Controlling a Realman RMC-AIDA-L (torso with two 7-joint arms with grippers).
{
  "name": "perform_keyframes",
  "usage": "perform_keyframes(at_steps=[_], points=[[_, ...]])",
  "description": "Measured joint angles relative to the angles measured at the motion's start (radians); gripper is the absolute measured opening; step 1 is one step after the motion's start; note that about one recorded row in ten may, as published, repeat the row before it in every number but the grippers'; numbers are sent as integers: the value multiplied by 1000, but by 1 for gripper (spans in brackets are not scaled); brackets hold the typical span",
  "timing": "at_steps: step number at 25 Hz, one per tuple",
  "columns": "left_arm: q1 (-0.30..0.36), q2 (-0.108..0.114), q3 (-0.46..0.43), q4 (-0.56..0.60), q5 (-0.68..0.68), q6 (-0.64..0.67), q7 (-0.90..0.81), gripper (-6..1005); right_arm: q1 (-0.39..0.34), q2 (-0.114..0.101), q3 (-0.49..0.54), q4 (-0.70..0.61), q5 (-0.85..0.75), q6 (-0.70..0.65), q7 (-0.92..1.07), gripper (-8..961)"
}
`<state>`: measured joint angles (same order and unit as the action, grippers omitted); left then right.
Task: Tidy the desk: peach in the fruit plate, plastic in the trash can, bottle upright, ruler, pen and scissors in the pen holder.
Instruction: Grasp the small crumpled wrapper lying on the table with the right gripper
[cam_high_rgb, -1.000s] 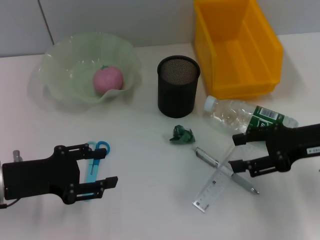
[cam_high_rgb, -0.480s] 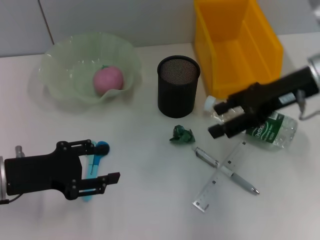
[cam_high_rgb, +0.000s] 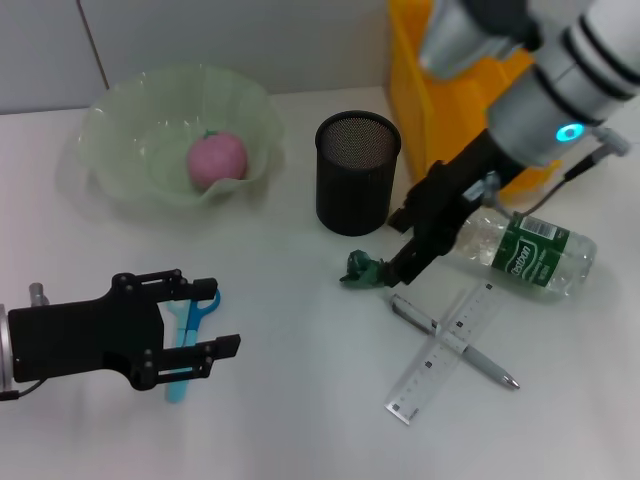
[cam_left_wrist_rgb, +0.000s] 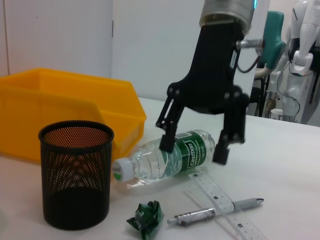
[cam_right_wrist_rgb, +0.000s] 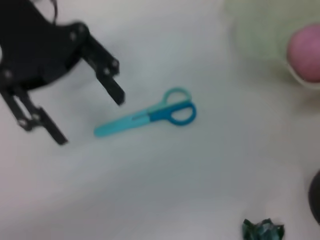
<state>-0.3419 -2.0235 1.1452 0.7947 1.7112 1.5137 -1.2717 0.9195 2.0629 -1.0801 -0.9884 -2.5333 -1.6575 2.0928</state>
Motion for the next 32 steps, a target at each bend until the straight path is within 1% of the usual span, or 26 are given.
perform_keyframes(at_steps=[1,2,5,6,7,11,12,14,17,21,32], points=[[-1,0,0,0,0,0,0,716,13,15,-34,6,-42,30,2,819],[-2,0,0,0,-1,-1,0,717,13,15,-34,6,-42,30,2,819],[-3,-1,-1,0,-2,-2,0,717,21,19,-112,30,-53,92,18,819],[-3,-1,-1,0,-2,-2,-1,718,27,19,-157,50,-53,137,28,819],[-3,-1,-1,0,-2,-2,-1,718,27,19,-157,50,-53,137,28,819],[-7,-3,-1,0,-1,-3,-8,719,45,21,-224,120,-53,219,28,819],[-7,-3,-1,0,-1,-3,-8,719,45,21,-224,120,-53,219,28,819],[-9,-4,-1,0,0,-3,-9,720,50,23,-256,157,-53,274,25,819],[-9,-4,-1,0,0,-3,-9,721,51,24,-274,176,-47,305,22,819],[-11,-4,-1,-6,1,-4,-9,722,48,25,-328,208,-8,374,18,819],[-13,-5,-1,-8,1,-3,-9,724,50,25,-347,262,23,436,-7,818]])
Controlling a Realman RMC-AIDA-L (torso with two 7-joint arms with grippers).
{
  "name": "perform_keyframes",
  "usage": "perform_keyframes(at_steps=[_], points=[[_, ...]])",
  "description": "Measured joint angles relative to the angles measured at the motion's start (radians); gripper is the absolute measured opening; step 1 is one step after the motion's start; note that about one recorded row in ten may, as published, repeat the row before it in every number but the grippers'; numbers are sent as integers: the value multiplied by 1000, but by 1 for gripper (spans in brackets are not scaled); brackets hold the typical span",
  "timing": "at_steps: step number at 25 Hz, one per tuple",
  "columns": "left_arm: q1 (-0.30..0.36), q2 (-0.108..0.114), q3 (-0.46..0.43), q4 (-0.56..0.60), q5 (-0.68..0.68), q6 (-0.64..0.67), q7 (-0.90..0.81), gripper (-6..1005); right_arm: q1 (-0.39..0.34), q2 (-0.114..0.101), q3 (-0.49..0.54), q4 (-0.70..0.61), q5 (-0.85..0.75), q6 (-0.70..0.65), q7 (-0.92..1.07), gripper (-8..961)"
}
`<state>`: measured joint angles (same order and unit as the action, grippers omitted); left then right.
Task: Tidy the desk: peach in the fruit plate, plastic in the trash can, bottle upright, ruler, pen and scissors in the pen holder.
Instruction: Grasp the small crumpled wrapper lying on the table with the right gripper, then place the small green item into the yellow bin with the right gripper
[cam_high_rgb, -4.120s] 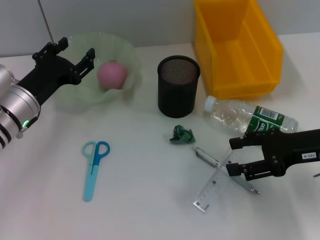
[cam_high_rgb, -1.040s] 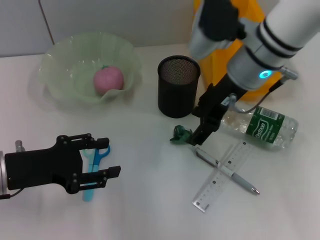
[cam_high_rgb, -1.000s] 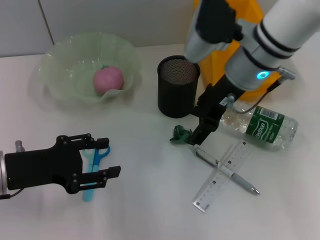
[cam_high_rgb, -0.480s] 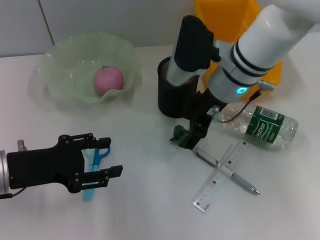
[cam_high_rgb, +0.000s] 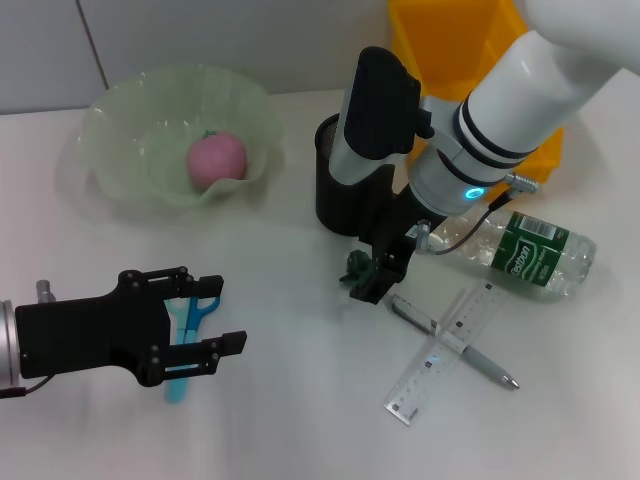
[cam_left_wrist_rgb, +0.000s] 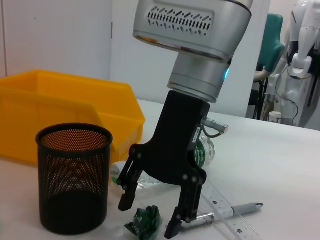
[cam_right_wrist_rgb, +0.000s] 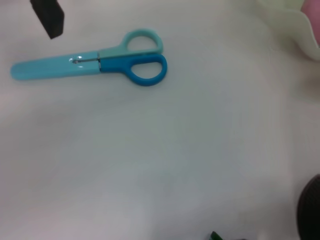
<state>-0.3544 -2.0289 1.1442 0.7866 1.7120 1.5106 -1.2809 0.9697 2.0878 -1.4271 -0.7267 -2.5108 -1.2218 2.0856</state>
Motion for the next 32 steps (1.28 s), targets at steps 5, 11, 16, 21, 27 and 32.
perform_keyframes(at_steps=[5,11,16,21,27,32], points=[[0,0,0,0,0,3,0,726,0,1,-10,27,1,25,-1,798],[0,-1,0,3,0,5,0,727,-3,1,-16,34,10,48,-2,618],[1,-1,0,3,0,6,0,729,-6,2,-16,33,20,41,-12,406],[2,0,0,5,0,7,-1,730,-39,-4,0,-53,87,-39,-15,356],[3,0,0,6,0,10,-1,731,-221,-8,67,-400,196,-166,-15,331],[3,0,0,5,0,20,-2,733,-355,-8,197,-575,338,-182,-58,294]])
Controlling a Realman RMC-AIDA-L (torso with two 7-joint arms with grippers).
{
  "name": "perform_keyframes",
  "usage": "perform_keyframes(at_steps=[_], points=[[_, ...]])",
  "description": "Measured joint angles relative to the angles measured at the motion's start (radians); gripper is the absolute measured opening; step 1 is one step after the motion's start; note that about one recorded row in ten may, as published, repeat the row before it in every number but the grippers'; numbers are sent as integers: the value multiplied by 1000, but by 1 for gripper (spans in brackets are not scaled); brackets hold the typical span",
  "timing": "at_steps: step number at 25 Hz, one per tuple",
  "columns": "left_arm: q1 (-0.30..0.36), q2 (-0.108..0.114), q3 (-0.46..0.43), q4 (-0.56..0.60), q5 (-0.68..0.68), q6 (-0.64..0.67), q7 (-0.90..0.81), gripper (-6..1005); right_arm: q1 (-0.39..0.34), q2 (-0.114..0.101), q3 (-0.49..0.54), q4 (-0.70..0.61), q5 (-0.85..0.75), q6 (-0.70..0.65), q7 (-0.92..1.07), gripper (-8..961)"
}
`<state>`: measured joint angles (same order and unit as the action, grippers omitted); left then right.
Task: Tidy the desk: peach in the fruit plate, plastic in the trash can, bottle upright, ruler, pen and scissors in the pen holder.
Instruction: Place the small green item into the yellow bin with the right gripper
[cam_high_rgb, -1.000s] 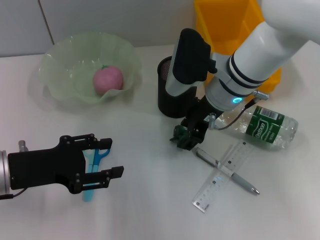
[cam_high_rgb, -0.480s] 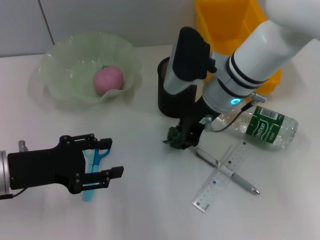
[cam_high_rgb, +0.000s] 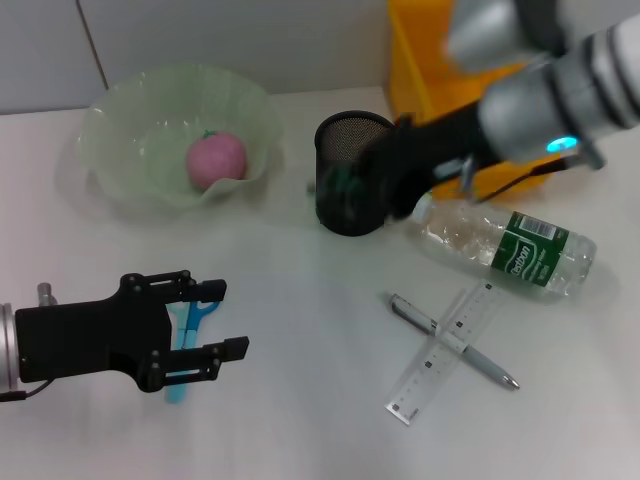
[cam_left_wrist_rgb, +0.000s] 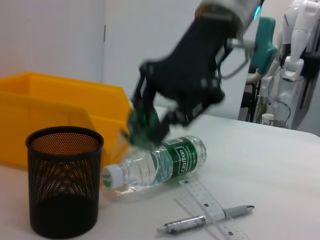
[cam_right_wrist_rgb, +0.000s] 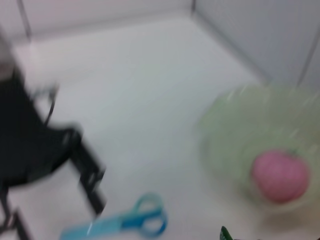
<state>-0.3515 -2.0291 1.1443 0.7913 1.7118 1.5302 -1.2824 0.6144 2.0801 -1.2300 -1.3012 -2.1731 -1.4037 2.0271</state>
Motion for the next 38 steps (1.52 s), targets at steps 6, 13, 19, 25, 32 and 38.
perform_keyframes(at_steps=[6,13,19,25,32,38], points=[[-3,3,0,-1,0,14,0,734,-83,1,166,5,185,144,-84,241],[0,4,0,2,0,23,0,736,-127,1,185,89,224,473,-101,178],[0,6,0,3,0,30,0,738,-84,-2,190,194,119,596,-76,145],[-2,7,0,3,0,30,-1,739,-4,-5,191,296,-112,620,60,89],[-4,7,0,3,1,31,-2,741,44,-7,192,345,-212,614,132,60],[-4,7,0,3,2,31,-2,742,44,-6,193,345,-209,618,144,153]])
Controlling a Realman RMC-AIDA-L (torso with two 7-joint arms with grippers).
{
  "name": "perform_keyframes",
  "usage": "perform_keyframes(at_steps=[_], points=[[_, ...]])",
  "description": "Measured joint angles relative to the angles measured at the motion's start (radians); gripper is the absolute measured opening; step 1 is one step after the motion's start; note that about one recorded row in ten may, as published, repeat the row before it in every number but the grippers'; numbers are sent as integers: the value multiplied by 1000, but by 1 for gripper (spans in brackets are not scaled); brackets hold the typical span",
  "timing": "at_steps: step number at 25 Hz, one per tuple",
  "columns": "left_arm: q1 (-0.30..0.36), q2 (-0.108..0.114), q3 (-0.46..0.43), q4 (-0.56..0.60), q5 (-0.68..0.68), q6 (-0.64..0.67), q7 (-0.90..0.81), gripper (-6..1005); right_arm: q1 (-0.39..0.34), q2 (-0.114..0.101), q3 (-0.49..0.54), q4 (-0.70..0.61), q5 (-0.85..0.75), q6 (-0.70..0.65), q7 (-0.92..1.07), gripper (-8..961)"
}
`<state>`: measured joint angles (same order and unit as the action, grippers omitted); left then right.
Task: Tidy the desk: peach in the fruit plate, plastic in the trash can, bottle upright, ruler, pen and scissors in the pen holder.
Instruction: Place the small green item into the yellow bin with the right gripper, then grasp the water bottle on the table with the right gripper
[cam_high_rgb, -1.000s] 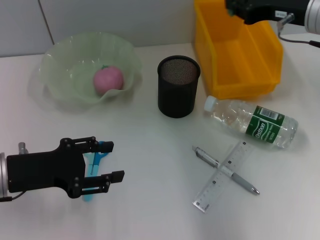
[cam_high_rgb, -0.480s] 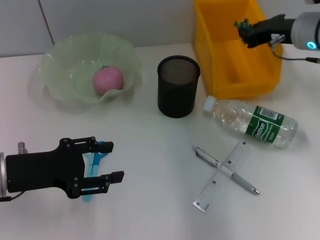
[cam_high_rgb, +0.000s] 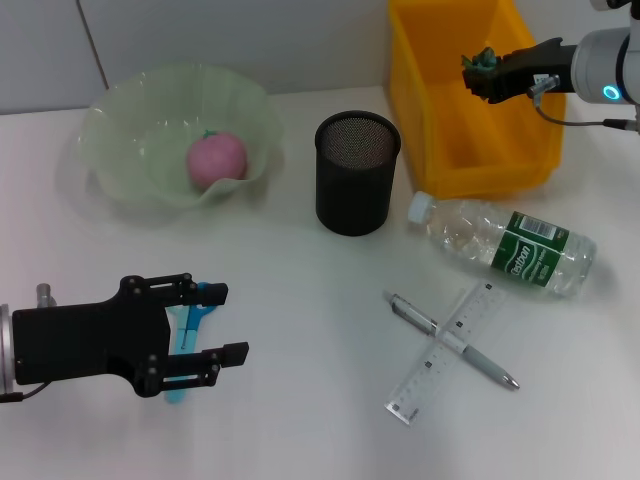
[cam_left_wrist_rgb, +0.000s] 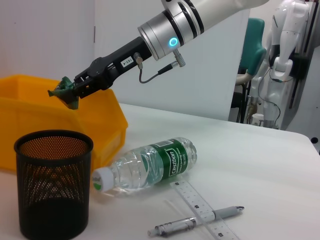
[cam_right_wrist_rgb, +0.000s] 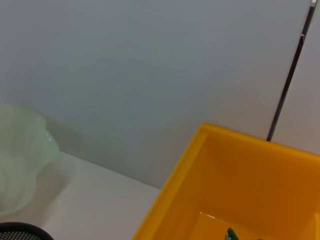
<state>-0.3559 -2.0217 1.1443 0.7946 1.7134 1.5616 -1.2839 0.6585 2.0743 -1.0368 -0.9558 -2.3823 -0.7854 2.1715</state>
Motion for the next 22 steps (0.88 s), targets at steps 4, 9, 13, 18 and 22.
perform_keyframes(at_steps=[4,9,13,18,22], points=[[0,0,0,0,0,0,0,743,1,0,-1,0,1,1,2,325],[0,0,0,0,0,0,0,745,1,0,-2,0,1,1,2,540],[0,0,0,0,0,0,0,746,1,0,-2,0,1,1,2,605],[1,0,0,-1,0,0,0,747,5,0,-2,-1,2,-2,2,686],[2,0,0,-1,0,0,0,748,6,0,-2,-4,5,0,2,725]])
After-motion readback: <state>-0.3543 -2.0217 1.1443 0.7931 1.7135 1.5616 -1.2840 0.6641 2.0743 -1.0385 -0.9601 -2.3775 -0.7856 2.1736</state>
